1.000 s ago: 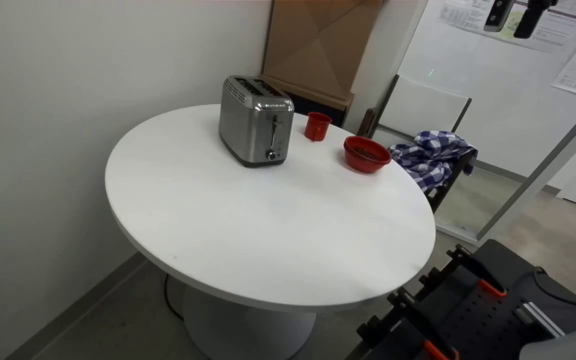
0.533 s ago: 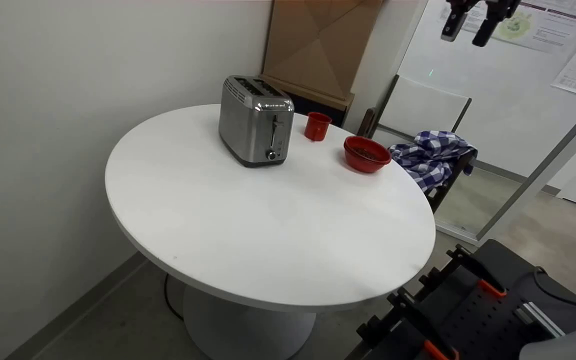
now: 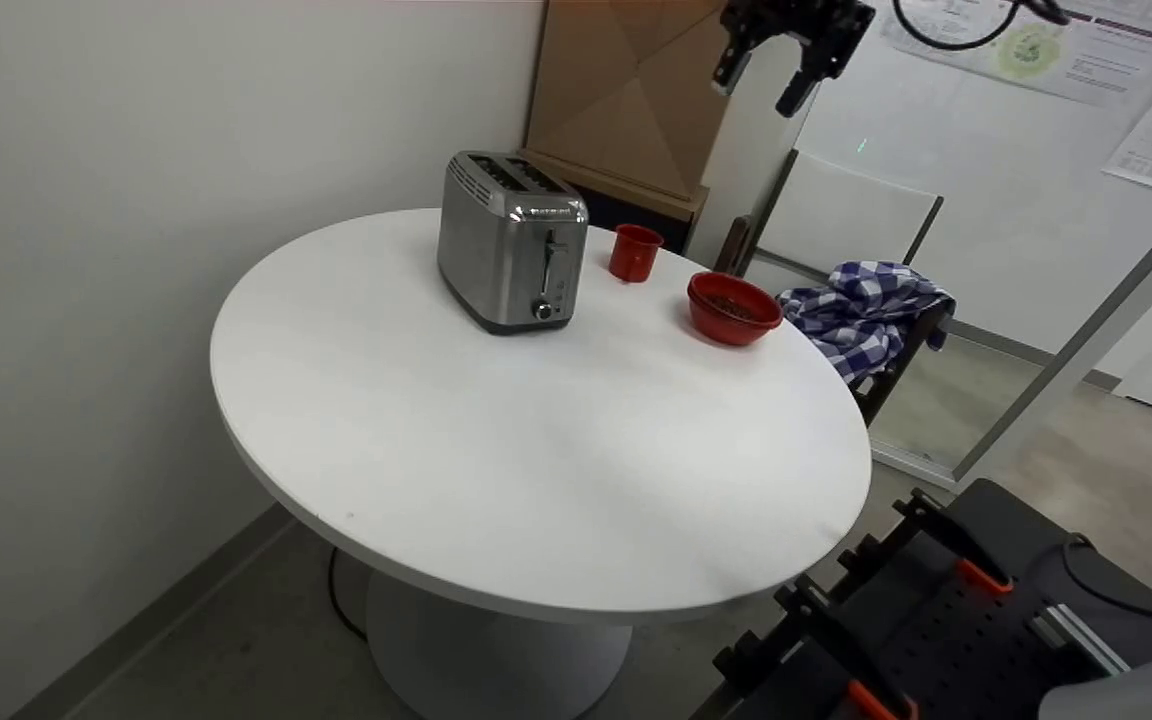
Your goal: Push the lever on the toaster downwards.
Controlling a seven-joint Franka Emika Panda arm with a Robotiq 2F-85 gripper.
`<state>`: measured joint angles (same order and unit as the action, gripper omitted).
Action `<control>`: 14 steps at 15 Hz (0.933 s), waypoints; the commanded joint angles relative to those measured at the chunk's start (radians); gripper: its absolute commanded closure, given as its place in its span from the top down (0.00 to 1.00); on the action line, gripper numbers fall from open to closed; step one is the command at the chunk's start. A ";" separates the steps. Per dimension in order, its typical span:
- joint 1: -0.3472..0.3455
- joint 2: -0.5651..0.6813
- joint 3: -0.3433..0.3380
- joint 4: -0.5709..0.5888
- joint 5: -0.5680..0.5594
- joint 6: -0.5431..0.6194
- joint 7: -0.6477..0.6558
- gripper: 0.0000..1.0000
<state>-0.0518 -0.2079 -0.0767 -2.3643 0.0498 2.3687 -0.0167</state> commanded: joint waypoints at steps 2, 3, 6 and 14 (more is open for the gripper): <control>0.030 0.200 0.015 0.148 0.048 0.085 -0.054 0.75; 0.033 0.239 0.022 0.170 0.045 0.098 -0.058 0.74; 0.040 0.330 0.048 0.230 0.041 0.118 -0.049 0.53; 0.047 0.515 0.064 0.342 -0.026 0.177 -0.009 0.00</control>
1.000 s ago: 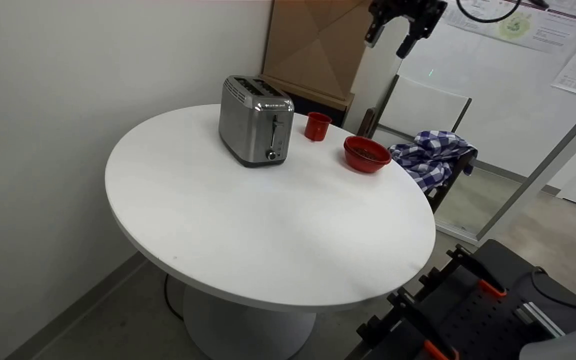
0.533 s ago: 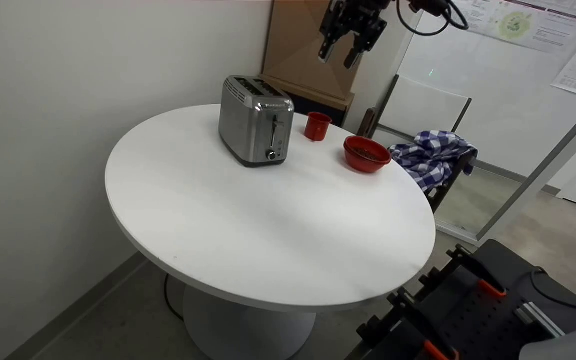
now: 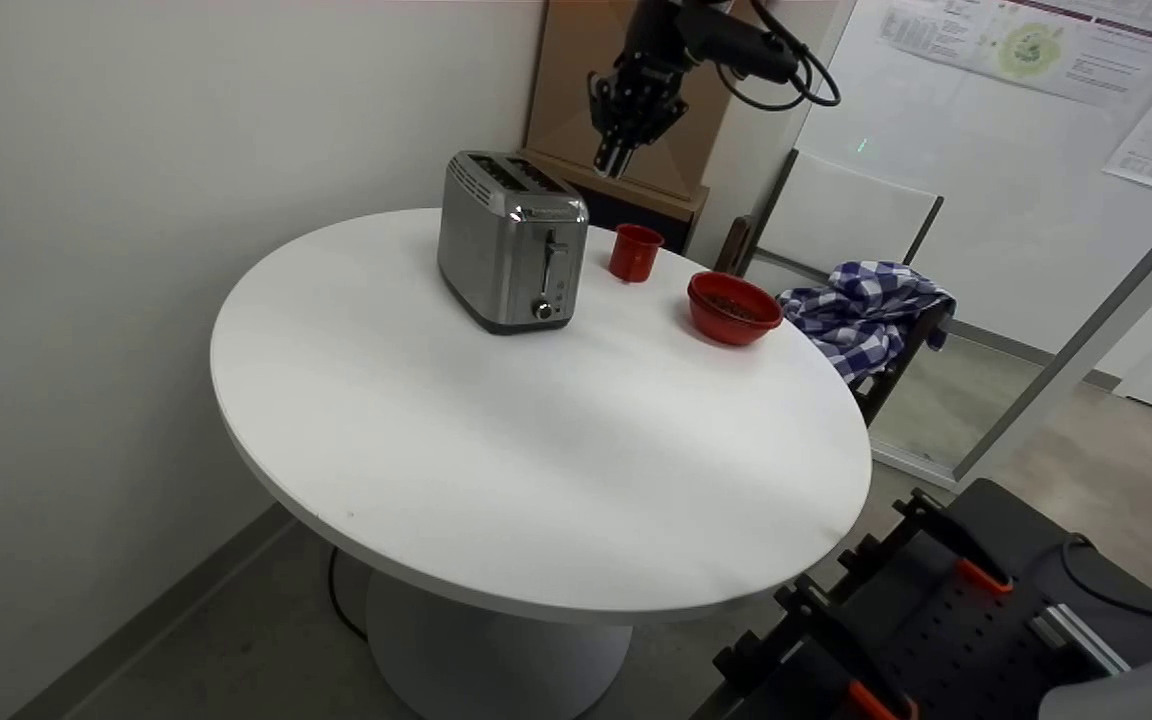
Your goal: Push the lever on the toaster downwards.
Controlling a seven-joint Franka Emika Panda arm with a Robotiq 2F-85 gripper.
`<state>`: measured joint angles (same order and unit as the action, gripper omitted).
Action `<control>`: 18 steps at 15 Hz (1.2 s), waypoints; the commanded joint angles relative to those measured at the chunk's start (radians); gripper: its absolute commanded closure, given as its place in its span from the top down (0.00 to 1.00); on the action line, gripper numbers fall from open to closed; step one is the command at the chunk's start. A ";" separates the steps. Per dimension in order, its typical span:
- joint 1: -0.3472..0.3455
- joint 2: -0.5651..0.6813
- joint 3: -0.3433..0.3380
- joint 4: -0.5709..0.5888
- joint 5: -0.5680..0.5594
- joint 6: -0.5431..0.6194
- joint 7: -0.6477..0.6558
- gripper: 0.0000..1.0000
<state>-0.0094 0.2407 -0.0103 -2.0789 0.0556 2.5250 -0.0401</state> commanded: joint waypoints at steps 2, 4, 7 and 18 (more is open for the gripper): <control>0.010 0.103 -0.003 0.076 -0.050 0.032 0.021 0.00; 0.018 0.132 -0.004 0.091 -0.071 0.046 0.026 0.00; 0.043 0.178 -0.017 0.109 -0.137 0.077 0.044 0.00; 0.120 0.340 -0.075 0.216 -0.290 0.155 0.101 0.00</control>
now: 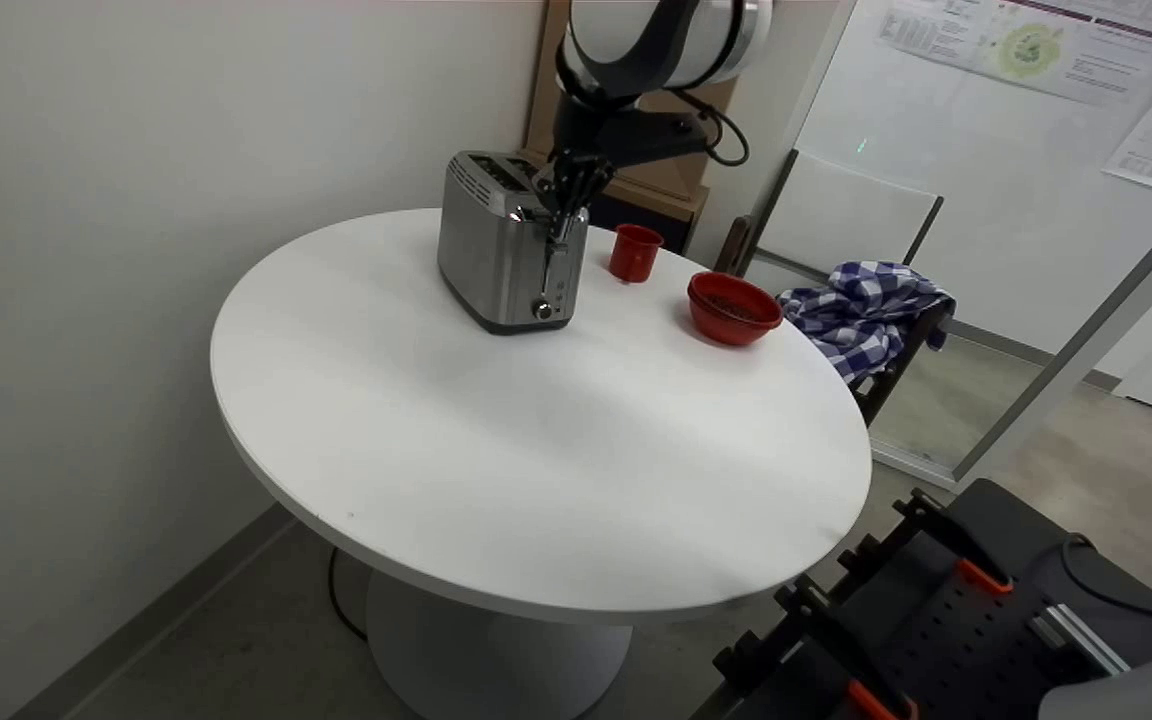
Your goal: Push the lever on the toaster downwards.
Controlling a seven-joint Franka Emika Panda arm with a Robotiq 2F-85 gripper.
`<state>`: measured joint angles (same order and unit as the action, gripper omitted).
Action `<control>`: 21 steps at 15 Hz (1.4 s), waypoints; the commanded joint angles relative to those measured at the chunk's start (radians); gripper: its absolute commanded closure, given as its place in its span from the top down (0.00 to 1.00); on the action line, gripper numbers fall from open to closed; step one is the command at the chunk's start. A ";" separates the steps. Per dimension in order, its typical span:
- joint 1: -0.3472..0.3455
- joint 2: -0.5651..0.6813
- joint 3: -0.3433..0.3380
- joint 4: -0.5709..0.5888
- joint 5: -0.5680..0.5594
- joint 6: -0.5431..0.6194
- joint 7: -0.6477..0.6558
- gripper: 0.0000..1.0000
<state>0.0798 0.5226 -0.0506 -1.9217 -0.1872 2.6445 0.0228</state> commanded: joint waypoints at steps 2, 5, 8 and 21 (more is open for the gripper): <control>0.049 0.087 -0.056 0.079 -0.070 0.068 0.057 0.00; 0.074 0.105 -0.078 0.079 -0.102 0.081 0.084 0.00; 0.091 0.125 -0.099 0.073 -0.121 0.096 0.112 0.00; 0.072 0.240 -0.102 0.108 -0.065 0.086 0.135 0.00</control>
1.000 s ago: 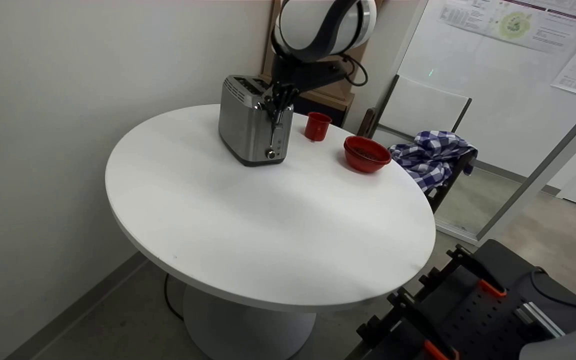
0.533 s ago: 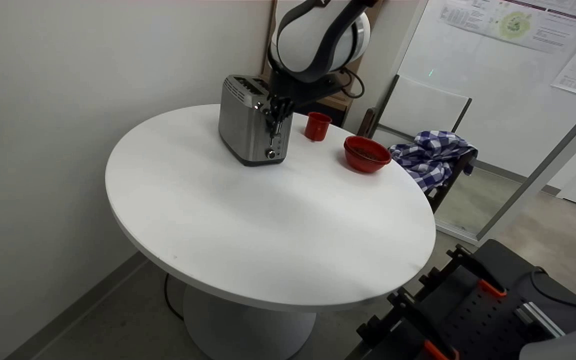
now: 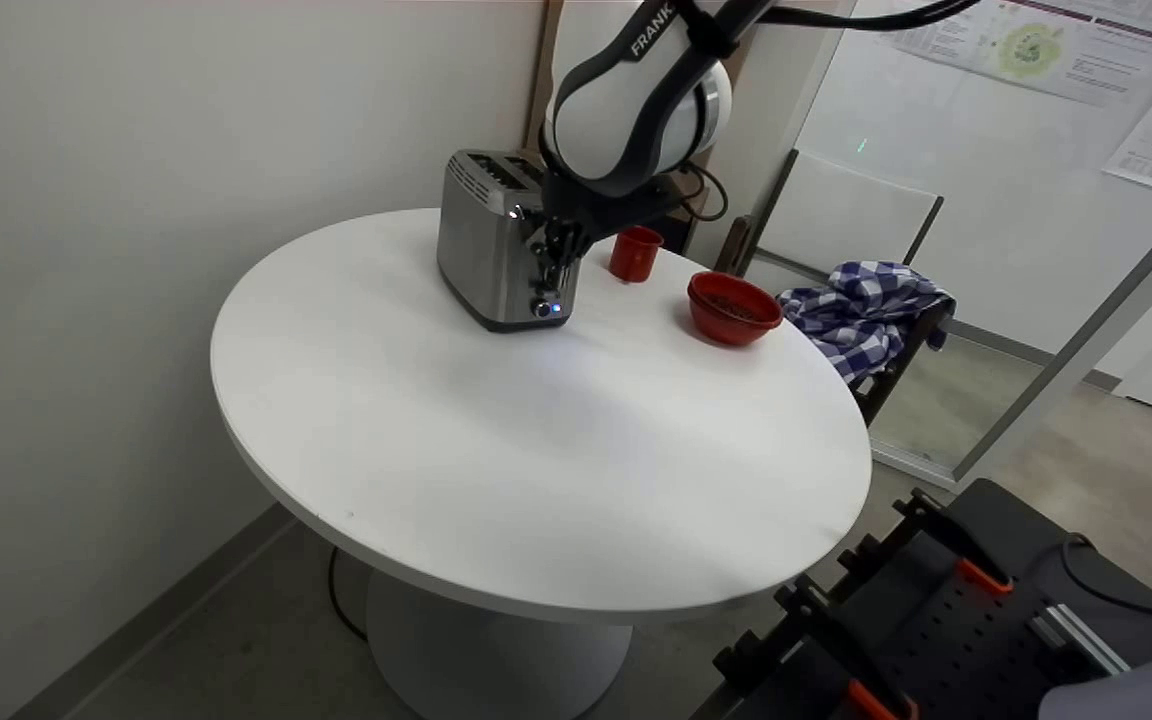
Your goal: Push the lever on the toaster downwards.
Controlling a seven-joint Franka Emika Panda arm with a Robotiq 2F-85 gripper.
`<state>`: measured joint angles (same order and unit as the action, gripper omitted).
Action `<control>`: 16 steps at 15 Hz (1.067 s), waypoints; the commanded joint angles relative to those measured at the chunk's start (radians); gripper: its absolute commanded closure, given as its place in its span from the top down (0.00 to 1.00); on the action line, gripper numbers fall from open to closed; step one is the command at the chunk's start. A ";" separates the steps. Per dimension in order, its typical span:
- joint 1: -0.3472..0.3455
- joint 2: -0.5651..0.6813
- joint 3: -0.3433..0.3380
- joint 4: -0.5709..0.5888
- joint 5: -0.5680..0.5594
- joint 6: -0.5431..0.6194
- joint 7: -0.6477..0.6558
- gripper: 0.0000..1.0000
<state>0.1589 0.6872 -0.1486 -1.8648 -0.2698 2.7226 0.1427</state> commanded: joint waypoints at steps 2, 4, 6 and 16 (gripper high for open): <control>-0.015 0.081 0.004 0.058 0.031 -0.006 0.013 0.00; -0.019 0.083 0.009 0.061 0.046 -0.022 0.016 0.00; -0.012 0.071 0.002 0.064 0.057 -0.031 0.032 0.00; -0.165 -0.148 0.123 -0.022 0.348 -0.303 0.021 0.85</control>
<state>0.0415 0.6406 -0.0611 -1.8228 0.0044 2.5021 0.1746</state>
